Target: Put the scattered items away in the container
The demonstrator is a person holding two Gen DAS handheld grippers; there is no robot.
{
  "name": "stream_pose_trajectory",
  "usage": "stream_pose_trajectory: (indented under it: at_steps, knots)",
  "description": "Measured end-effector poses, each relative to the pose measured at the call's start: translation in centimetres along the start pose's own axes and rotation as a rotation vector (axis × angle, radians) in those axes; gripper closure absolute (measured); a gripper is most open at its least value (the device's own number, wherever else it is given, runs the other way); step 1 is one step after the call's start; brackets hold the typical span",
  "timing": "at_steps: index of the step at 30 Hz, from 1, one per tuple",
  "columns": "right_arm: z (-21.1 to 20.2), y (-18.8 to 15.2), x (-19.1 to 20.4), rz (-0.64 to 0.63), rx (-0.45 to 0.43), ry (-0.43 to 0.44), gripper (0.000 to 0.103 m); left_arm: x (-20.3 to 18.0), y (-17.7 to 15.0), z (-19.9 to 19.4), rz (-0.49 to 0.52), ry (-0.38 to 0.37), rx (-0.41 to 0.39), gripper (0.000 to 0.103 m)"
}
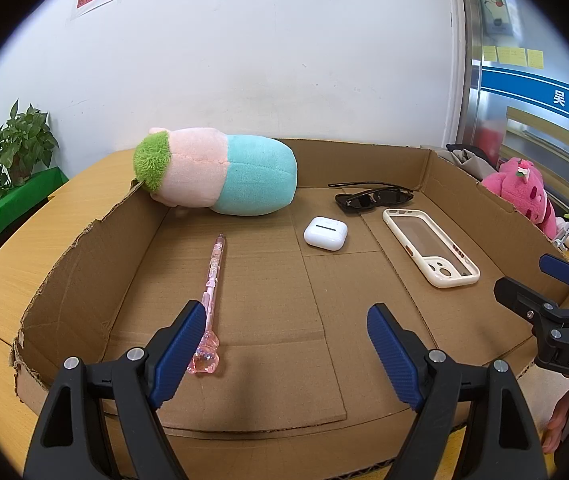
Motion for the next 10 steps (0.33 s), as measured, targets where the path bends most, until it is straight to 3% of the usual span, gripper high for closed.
stream_pose_trajectory:
  at_steps: [10]
  knots:
    - [0.1,0.0,-0.2,0.016,0.0,-0.006,0.0,-0.5,0.3,-2.2,0.039,0.014,-0.079,0.02]
Point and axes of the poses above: each gripper's, at about its wrist camera, not at the fingertips, and z roughly the way its jaws point, x to its left, y to its top, the point moved 5 cm from there along z, roughly the way its jaws point, and after that the axes turned 13 degrees about -z, right-handed, at the moved point
